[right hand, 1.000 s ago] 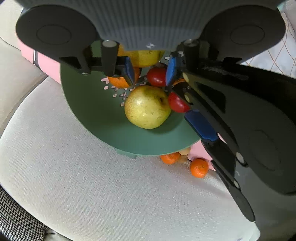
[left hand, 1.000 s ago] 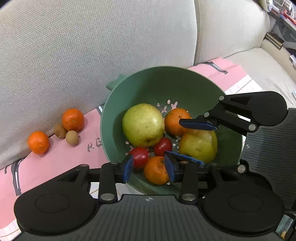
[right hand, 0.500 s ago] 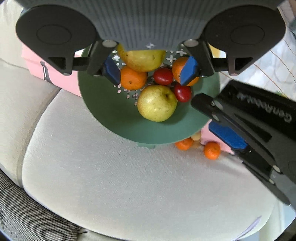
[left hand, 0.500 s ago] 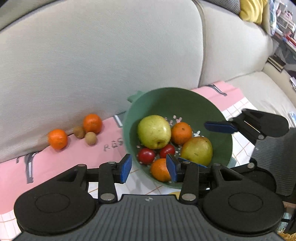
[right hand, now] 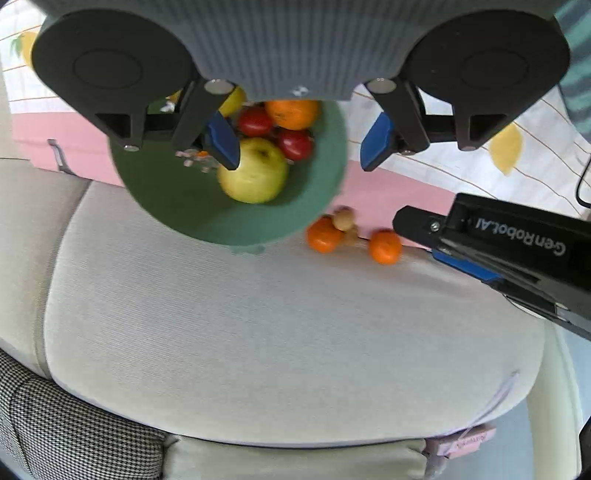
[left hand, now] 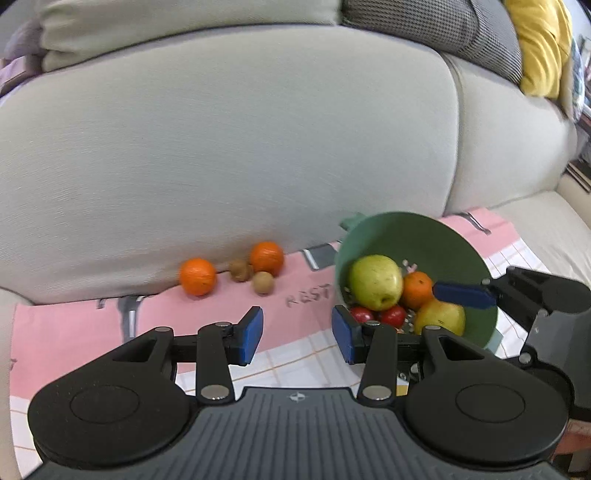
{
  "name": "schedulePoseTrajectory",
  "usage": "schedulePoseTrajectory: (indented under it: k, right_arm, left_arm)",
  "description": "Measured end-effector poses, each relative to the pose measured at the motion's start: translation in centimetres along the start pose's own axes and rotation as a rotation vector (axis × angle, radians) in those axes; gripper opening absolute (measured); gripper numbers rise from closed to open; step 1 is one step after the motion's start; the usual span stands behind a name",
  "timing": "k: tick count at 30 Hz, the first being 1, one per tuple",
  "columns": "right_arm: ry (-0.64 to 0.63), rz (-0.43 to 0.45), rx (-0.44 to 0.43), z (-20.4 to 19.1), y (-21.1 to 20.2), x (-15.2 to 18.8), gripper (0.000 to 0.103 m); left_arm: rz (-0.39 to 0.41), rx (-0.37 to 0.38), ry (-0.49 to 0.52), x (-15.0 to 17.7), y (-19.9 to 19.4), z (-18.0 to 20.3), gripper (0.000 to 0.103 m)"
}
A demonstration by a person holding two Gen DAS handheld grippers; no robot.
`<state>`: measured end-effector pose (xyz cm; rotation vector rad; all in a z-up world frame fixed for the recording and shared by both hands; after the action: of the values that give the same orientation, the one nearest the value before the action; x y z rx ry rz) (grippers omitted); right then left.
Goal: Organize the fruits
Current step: 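Lift both tools out of the colander toward the remaining mandarins, then grasp a mandarin with the left tool while the right tool grasps another mandarin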
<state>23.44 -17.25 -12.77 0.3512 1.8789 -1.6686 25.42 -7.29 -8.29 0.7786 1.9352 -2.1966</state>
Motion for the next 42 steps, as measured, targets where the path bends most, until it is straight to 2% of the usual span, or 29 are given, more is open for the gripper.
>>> schedulePoseTrajectory:
  k: [13, 22, 29, 35, 42]
  right_arm:
    - [-0.033, 0.005, -0.053, -4.9, 0.5, -2.6, 0.07]
    - [-0.025, -0.013, -0.065, -6.9, 2.9, -4.3, 0.071]
    - [-0.063, -0.028, -0.056, -7.9, 5.0, -4.9, 0.071]
    - [-0.114, -0.047, -0.062, -8.2, 6.9, -5.3, 0.067]
    - [-0.178, -0.072, -0.051, -7.9, 9.0, -5.7, 0.055]
  left_arm:
    - [0.037, -0.012, -0.096, 0.4, -0.6, -5.3, 0.051]
    - [0.067, 0.013, -0.18, 0.0, 0.2, -8.4, 0.051]
    - [0.052, 0.026, -0.212, 0.6, 1.9, -10.0, 0.051]
    - [0.04, 0.047, -0.243, 0.9, 3.3, -11.1, 0.051]
    - [0.036, 0.081, -0.282, 1.1, 4.8, -12.4, 0.051]
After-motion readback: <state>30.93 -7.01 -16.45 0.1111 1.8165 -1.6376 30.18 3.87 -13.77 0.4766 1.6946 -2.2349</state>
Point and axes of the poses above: each gripper's, at about its wrist camera, not at the fingertips, and y roughly the way its jaws point, z to its right, x to its underside, the point moved 9 cm from there along y, roughly the way its jaws point, and after that the axes turned 9 degrees about -z, right-handed, at the moved point
